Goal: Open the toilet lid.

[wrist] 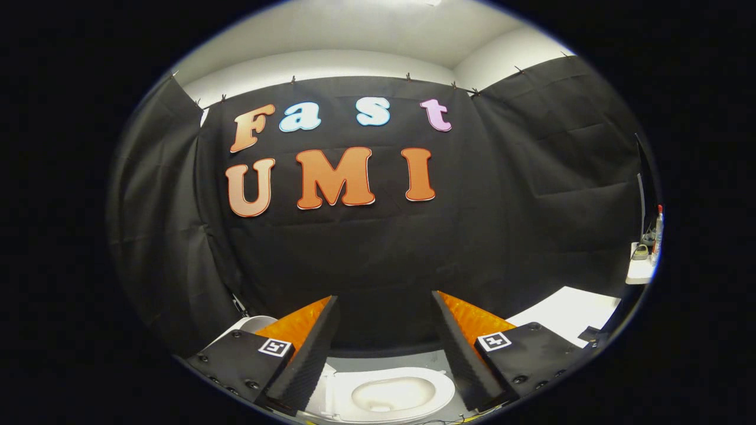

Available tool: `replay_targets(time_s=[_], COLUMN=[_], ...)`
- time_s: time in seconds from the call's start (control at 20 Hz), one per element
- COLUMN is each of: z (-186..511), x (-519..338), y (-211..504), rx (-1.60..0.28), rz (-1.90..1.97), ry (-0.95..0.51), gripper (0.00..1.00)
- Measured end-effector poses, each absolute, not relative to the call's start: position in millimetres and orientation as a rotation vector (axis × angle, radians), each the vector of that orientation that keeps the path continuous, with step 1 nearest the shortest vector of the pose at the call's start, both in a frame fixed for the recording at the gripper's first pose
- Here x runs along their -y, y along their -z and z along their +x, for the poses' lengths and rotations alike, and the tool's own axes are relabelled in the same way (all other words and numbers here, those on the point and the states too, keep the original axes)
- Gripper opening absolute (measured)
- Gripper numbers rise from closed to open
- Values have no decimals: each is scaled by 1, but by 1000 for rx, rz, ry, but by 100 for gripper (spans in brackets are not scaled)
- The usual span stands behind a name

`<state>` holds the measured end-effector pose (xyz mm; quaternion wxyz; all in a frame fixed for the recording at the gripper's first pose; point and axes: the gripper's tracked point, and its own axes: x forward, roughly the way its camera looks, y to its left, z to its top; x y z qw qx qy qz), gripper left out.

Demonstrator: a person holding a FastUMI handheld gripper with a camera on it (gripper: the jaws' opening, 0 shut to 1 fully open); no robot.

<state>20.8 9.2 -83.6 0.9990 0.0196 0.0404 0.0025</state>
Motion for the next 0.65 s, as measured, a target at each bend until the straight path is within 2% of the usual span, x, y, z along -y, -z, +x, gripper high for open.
replay_targets(time_s=[0.65], z=[19], x=[-1], y=[81], rx=[-60], rz=[61], ry=[-17], gripper=[98])
